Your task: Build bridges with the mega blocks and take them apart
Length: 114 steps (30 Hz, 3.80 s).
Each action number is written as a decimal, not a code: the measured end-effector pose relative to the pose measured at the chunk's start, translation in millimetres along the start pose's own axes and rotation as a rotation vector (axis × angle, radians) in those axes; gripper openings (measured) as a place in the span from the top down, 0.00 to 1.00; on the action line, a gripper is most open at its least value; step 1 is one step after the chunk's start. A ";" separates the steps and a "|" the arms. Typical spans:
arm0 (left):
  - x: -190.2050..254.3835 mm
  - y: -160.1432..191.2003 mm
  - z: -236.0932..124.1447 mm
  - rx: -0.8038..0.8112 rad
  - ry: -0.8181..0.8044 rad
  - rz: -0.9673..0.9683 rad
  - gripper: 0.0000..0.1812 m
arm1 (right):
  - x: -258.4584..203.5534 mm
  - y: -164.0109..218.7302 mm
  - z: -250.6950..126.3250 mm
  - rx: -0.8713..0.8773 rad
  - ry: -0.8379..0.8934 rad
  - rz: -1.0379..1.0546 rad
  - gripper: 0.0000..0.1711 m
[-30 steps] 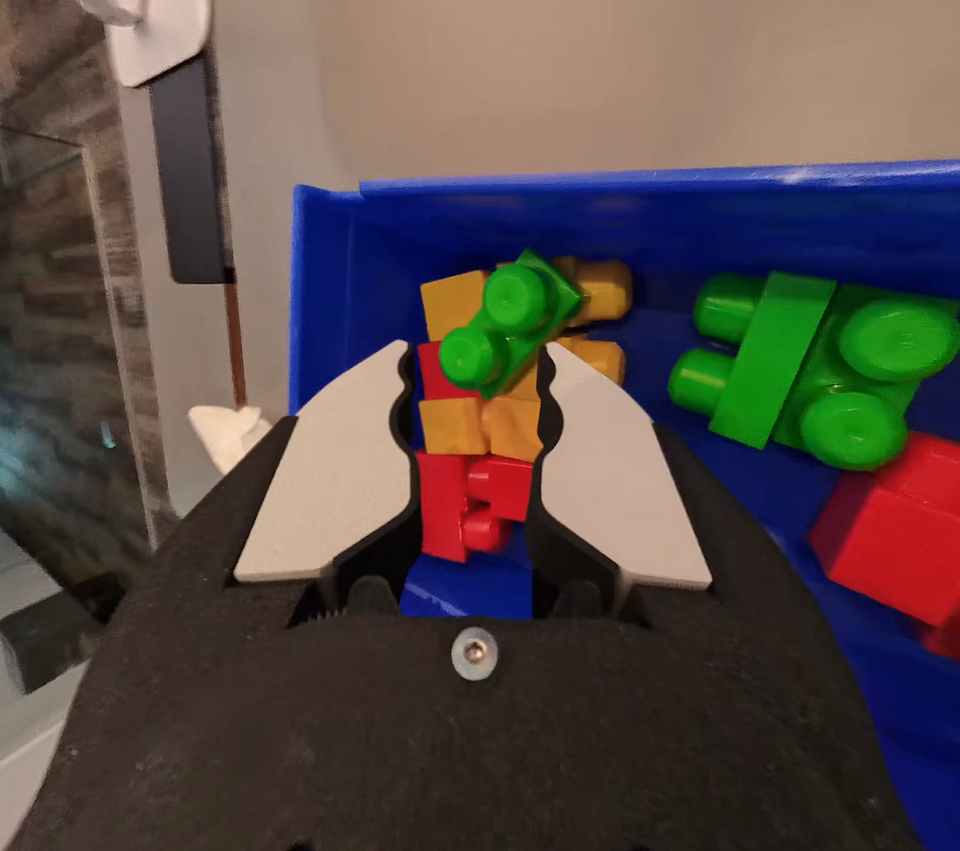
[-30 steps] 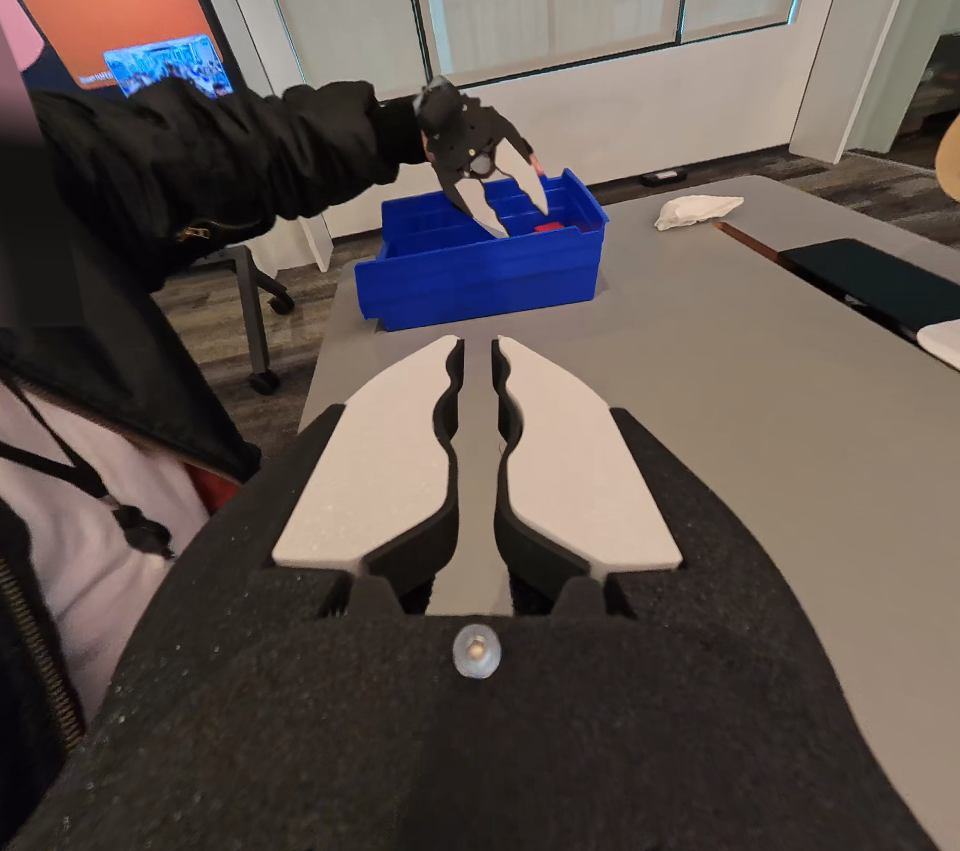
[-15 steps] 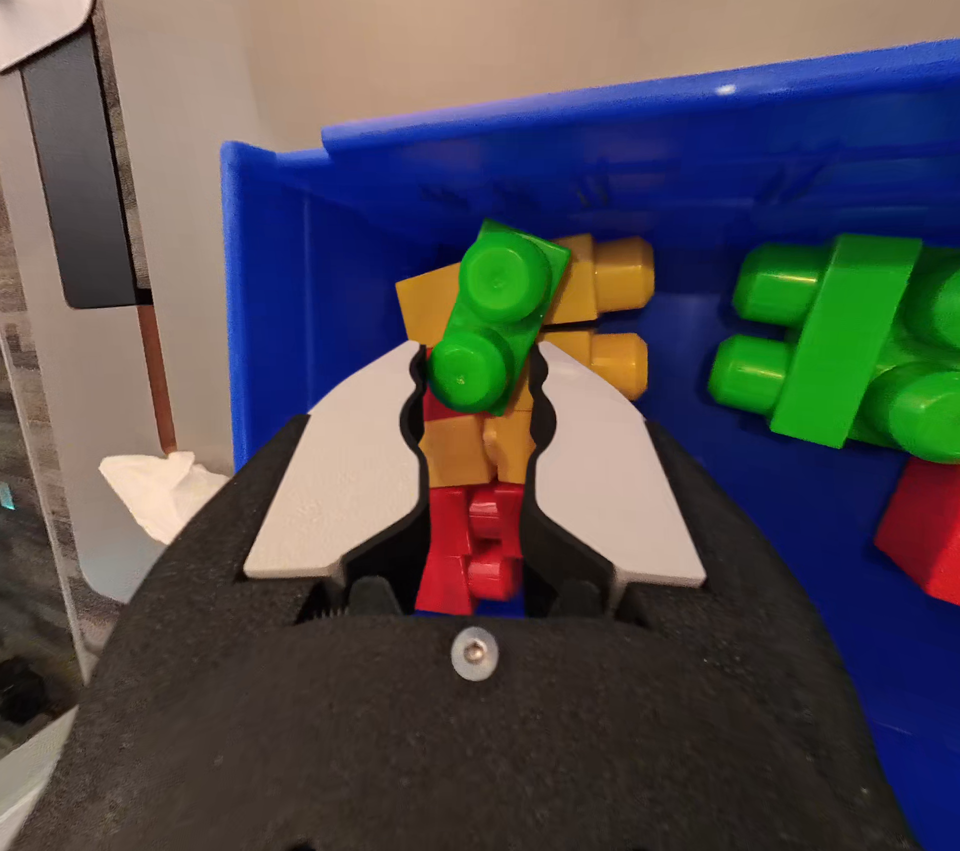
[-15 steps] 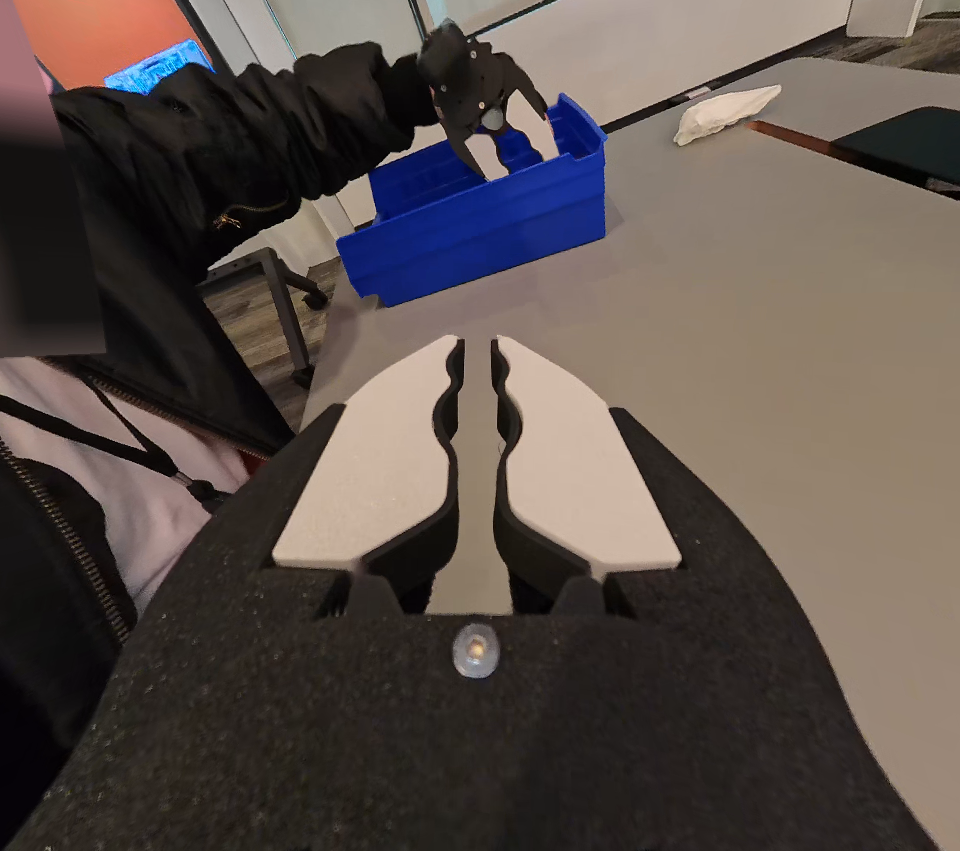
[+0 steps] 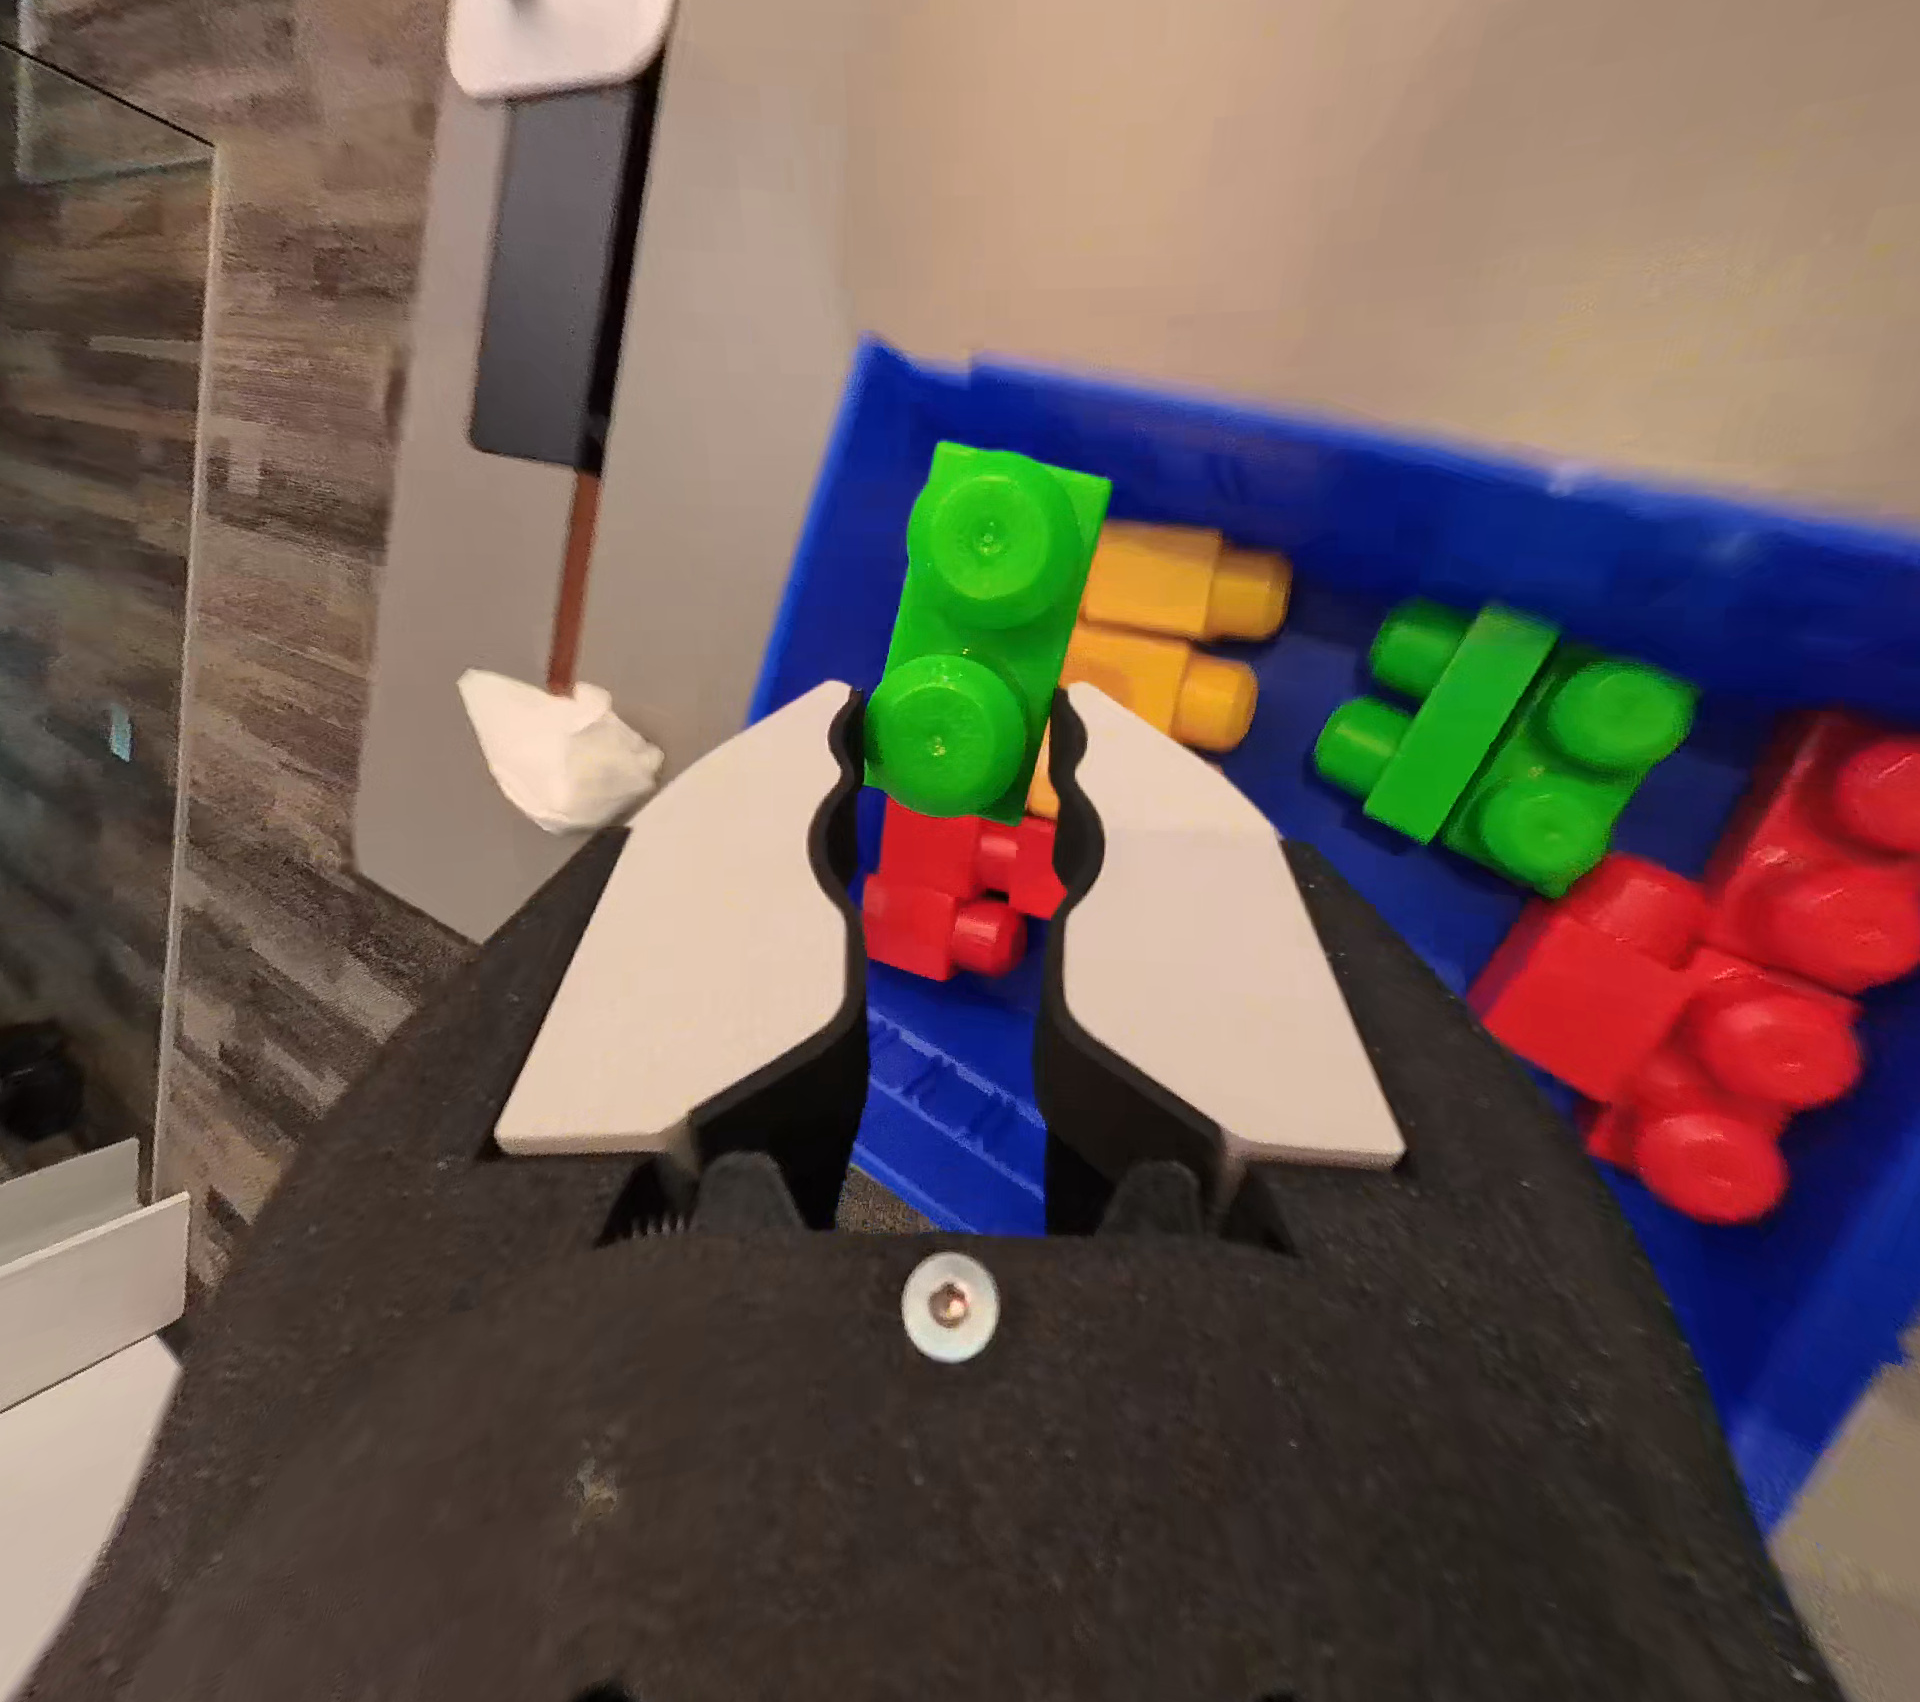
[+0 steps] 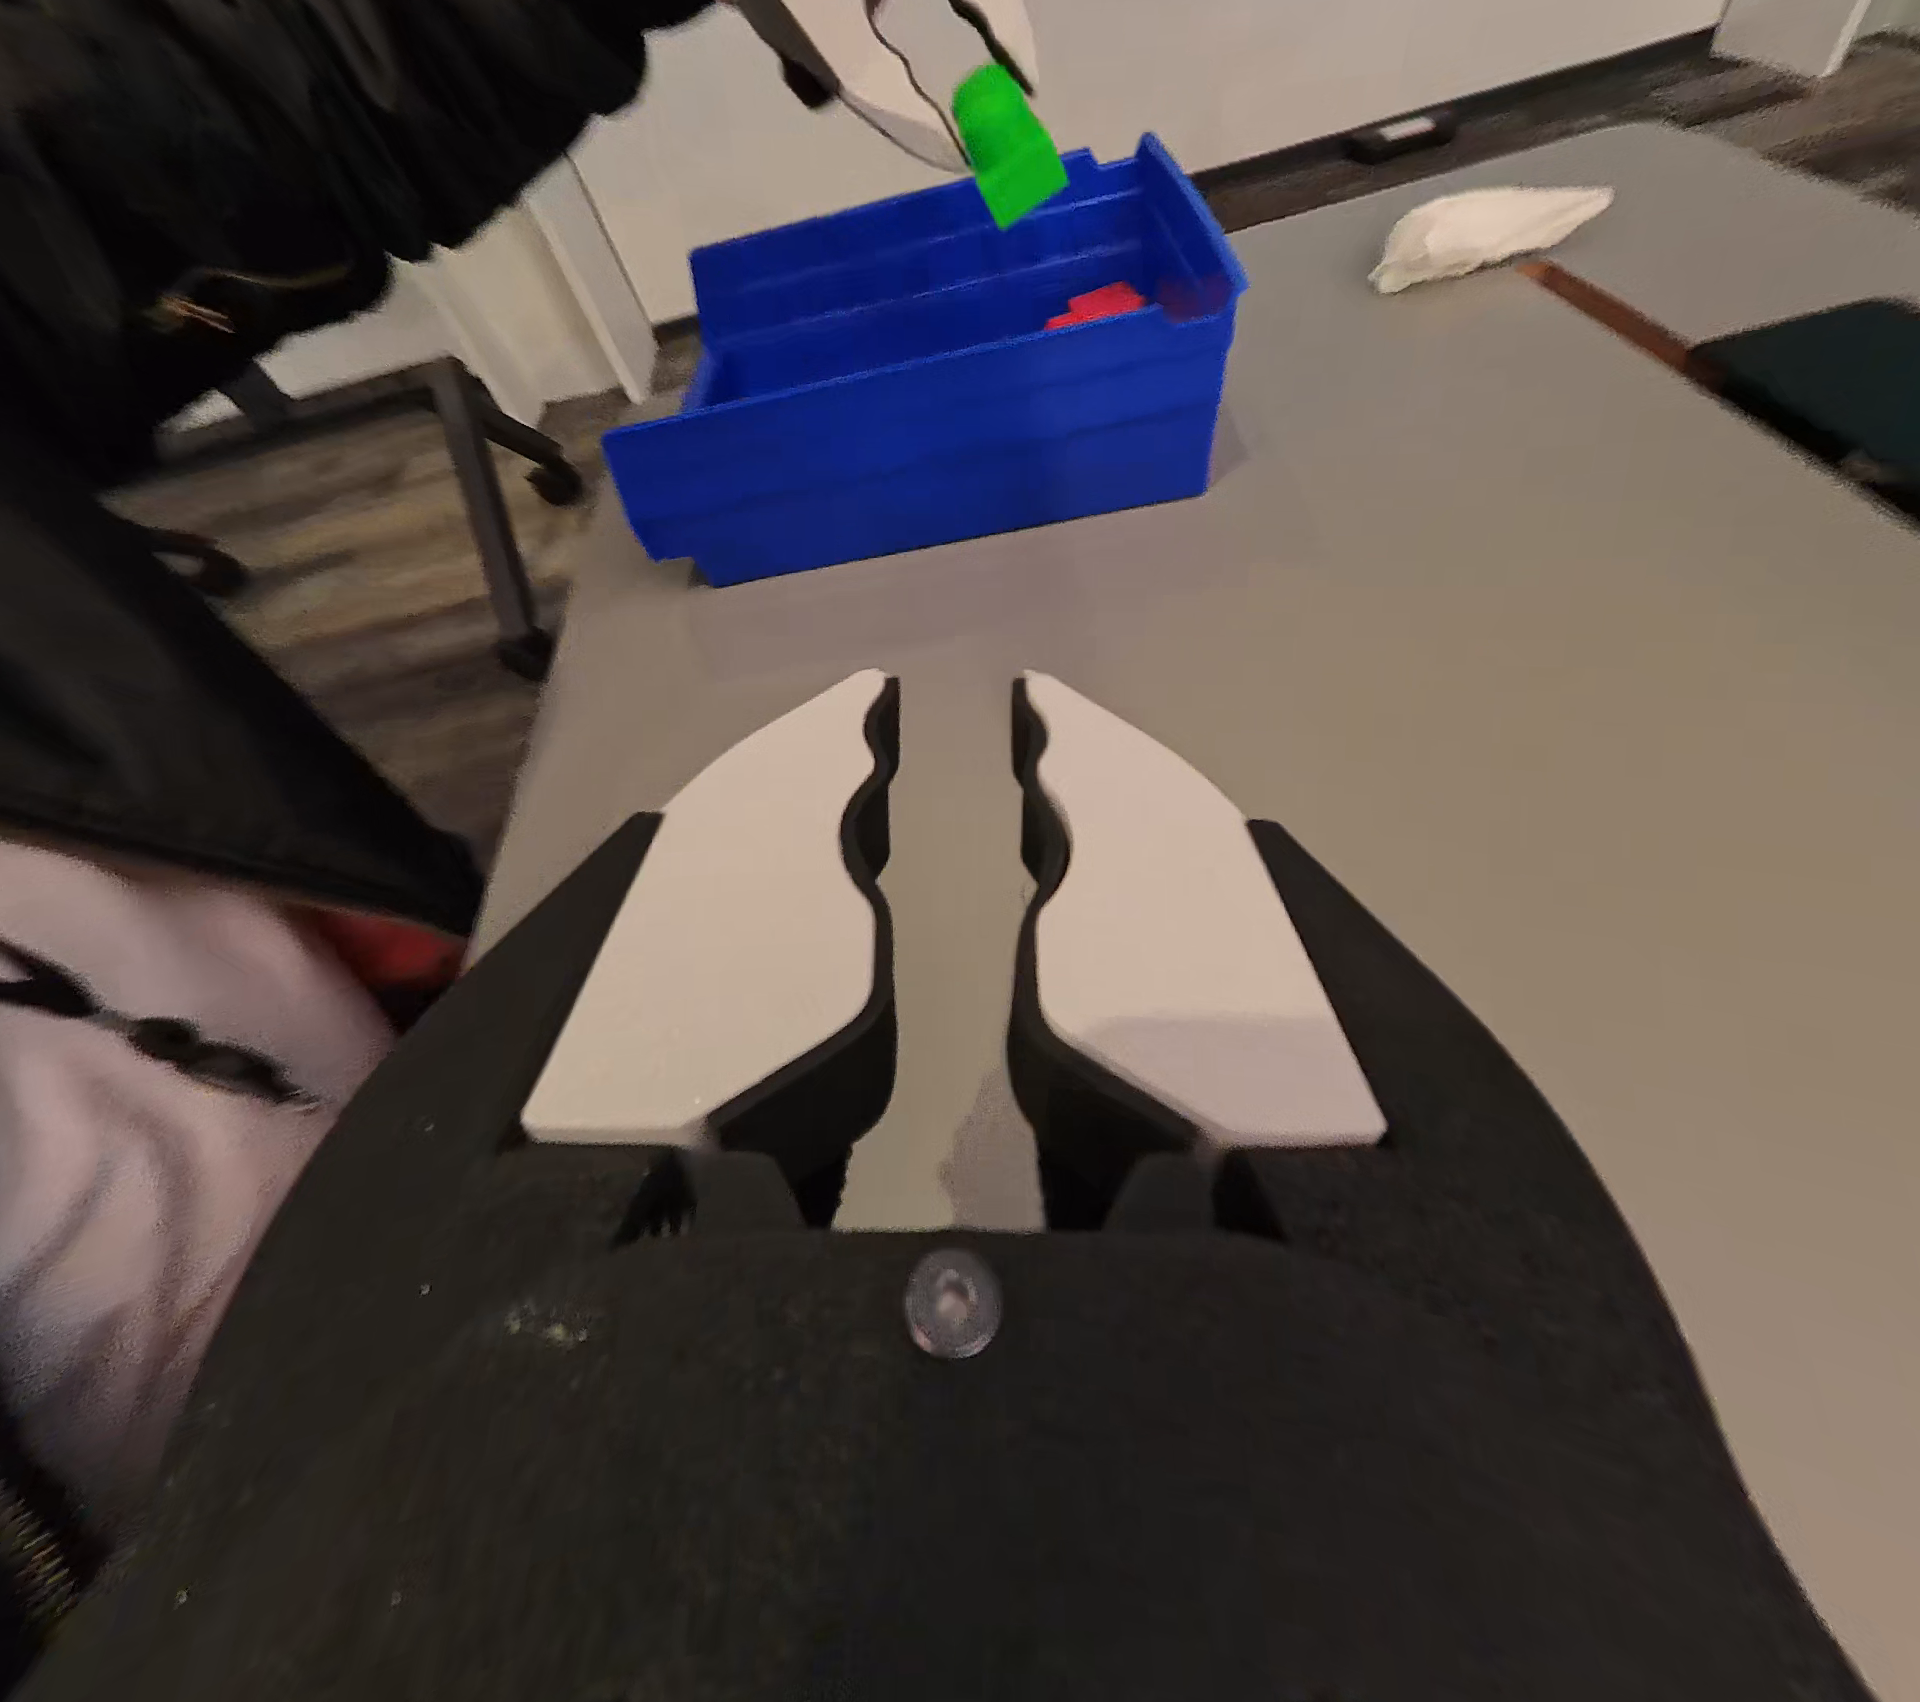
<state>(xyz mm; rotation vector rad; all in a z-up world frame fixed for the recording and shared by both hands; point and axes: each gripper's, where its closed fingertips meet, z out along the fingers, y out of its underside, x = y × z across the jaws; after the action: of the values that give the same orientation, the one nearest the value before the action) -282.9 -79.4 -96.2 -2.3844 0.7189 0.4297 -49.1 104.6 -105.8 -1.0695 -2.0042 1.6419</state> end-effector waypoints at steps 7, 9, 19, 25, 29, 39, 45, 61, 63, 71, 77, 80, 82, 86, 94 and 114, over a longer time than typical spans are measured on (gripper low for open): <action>27.6 -154.6 12.6 0.096 0.141 0.081 0.81 | -6.2 -66.5 19.2 0.017 0.177 -0.371 0.73; 41.9 -189.2 31.3 0.121 0.176 0.113 0.81 | -7.6 -72.8 14.8 0.013 0.203 -0.404 0.73; 84.3 -288.7 78.2 0.167 0.266 0.219 0.84 | 10.7 -34.6 -34.7 -0.128 0.304 -0.387 0.70; 97.0 -301.1 103.7 0.164 0.289 0.190 0.84 | 24.8 -6.9 -49.5 -0.139 0.358 -0.396 0.80; 96.1 -300.9 103.9 0.136 0.281 0.156 0.69 | 31.9 7.0 -62.6 -0.163 0.364 -0.376 0.80; 52.1 -186.4 20.4 0.185 0.052 -0.176 0.70 | 136.2 109.5 -126.7 -0.259 0.637 -0.033 0.80; 25.1 -73.7 -37.1 0.189 -0.160 -0.473 0.71 | 152.4 147.6 -121.3 -0.296 0.655 0.044 0.80; 65.9 90.9 -13.9 -0.144 -0.424 -0.842 0.75 | 126.5 106.2 -144.4 -0.163 0.719 -0.045 0.71; 62.5 97.0 -3.6 -0.187 -0.460 -0.860 0.75 | 116.4 92.4 -144.1 -0.144 0.712 -0.081 0.71; 59.6 116.9 52.5 -0.359 -0.407 -0.871 0.77 | 80.6 52.7 -132.3 -0.070 0.631 -0.143 0.72; 55.3 127.5 65.6 -0.381 -0.420 -0.944 0.77 | 67.3 46.2 -128.1 -0.085 0.593 -0.191 0.72; 55.7 131.2 69.2 -0.399 -0.416 -0.961 0.80 | 65.2 45.2 -126.9 -0.084 0.582 -0.200 0.72; 55.5 132.5 70.5 -0.394 -0.422 -0.992 0.84 | 65.2 46.9 -126.2 -0.087 0.582 -0.204 0.72; 41.0 124.8 65.0 -0.282 -0.499 -0.994 0.85 | 64.3 49.8 -124.8 -0.093 0.577 -0.212 0.73; 47.5 143.5 76.7 -0.370 -0.445 -1.037 0.83 | 66.0 46.8 -129.3 -0.087 0.576 -0.223 0.73; 21.2 -43.0 -19.3 -0.157 -0.249 -0.675 0.84 | 48.3 41.3 -161.8 -0.079 0.568 -0.233 0.74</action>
<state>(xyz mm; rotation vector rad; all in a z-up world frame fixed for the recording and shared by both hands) -238.3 -71.1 -71.4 -2.4742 -0.2462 0.4826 41.7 252.9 -109.4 -1.1223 -1.7371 1.0033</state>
